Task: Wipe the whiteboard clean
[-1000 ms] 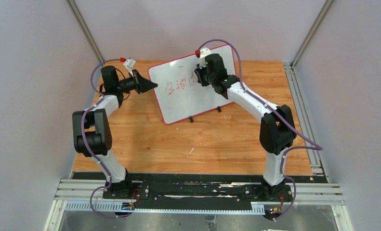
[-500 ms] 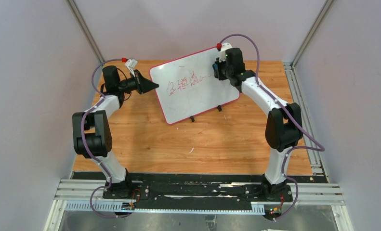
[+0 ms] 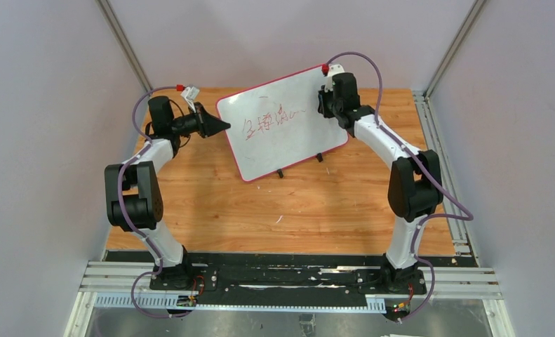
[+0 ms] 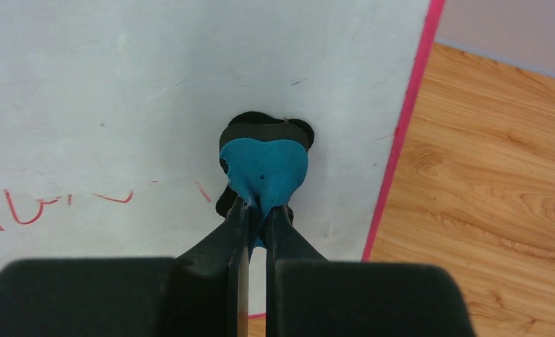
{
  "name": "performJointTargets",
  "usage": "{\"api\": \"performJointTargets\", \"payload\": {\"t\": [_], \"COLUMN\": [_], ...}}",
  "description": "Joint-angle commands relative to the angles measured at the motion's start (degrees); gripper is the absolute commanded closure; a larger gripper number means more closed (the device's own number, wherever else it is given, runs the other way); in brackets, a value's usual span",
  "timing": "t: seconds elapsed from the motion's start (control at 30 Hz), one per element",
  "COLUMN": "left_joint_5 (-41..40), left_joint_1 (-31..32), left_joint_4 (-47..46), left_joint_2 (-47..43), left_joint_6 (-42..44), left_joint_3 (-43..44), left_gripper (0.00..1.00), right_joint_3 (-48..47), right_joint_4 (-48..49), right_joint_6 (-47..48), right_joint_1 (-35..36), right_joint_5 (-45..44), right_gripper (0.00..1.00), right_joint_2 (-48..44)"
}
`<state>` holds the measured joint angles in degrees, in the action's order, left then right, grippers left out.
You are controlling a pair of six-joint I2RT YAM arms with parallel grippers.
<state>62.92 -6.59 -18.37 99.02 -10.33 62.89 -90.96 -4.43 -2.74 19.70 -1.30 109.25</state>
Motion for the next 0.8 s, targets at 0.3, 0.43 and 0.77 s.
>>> {"api": "performJointTargets", "payload": {"t": [0.3,0.43,0.77], "left_joint_5": [-4.2,-4.1,-4.0], "left_joint_1": [-0.1,0.0,-0.1], "left_joint_4": [2.2,2.2,2.6], "left_joint_2": [0.3,0.2,-0.3], "left_joint_6": [10.0,9.9,10.5], "left_joint_3": [-1.2,-1.2,-1.7], "left_gripper": [1.00,1.00,1.00], "right_joint_3": [2.8,2.2,0.1], "right_joint_4": [2.3,1.5,-1.2], "right_joint_6": [-1.7,-0.2,-1.0], "right_joint_1": [15.3,15.3,2.8], "right_joint_5": [0.8,-2.0,-0.2], "right_gripper": [0.99,0.99,0.99], "right_joint_2": [-0.5,-0.1,2.1]}}
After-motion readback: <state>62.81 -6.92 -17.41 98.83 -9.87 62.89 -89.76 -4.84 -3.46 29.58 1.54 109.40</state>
